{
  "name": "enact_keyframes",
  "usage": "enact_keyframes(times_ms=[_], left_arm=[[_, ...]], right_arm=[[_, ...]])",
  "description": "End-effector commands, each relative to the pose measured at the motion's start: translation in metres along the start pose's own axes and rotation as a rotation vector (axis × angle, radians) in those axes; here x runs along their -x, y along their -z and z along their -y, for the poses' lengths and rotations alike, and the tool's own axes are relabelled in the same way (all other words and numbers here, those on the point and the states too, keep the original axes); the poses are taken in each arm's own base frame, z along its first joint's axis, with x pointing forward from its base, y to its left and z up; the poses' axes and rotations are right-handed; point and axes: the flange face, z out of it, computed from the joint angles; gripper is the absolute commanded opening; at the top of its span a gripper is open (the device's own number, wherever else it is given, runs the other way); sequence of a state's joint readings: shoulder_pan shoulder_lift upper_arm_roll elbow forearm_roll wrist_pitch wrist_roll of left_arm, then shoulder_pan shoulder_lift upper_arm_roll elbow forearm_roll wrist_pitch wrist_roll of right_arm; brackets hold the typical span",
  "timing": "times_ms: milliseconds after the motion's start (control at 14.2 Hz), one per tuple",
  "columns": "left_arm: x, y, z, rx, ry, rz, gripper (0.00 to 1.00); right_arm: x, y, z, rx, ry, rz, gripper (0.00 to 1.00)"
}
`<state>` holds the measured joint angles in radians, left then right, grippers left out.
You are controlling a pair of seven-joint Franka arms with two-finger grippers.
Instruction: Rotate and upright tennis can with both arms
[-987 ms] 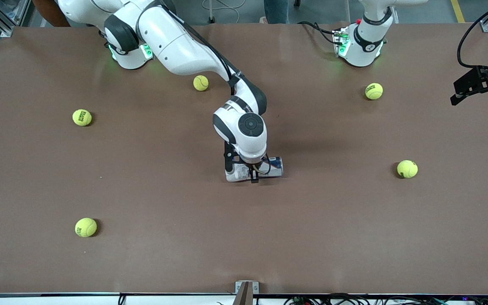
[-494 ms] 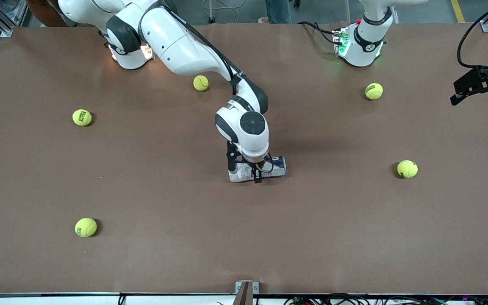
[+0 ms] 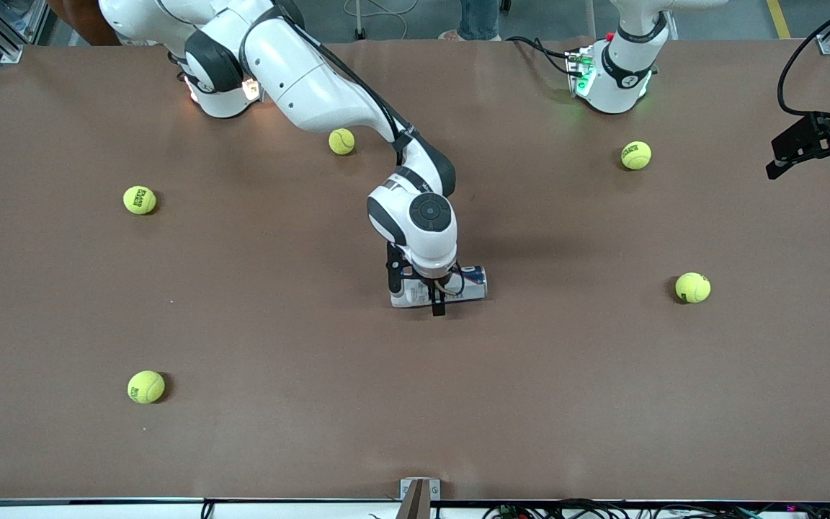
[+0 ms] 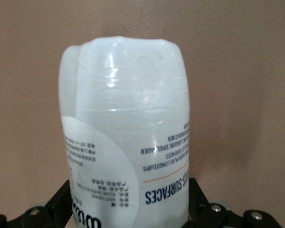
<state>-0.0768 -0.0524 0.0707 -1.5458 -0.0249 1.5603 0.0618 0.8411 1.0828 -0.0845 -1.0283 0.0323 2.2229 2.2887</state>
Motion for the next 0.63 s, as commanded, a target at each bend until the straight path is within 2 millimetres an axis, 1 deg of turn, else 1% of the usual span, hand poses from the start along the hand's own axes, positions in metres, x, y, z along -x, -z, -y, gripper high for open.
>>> enact_keyframes(times_ms=[0,564], left_arm=[[0.0006,0.0044,0.0007,-0.001,0.002,-0.01,1.0],[0.0006,0.0044,0.0007,-0.001,0.002,-0.01,1.0]], right_arm=[[0.005,0.0015,0.001,-0.023,-0.006,-0.01,1.0],[0.0043,0.0034,0.0004,-0.013,-0.007,-0.019,1.0]])
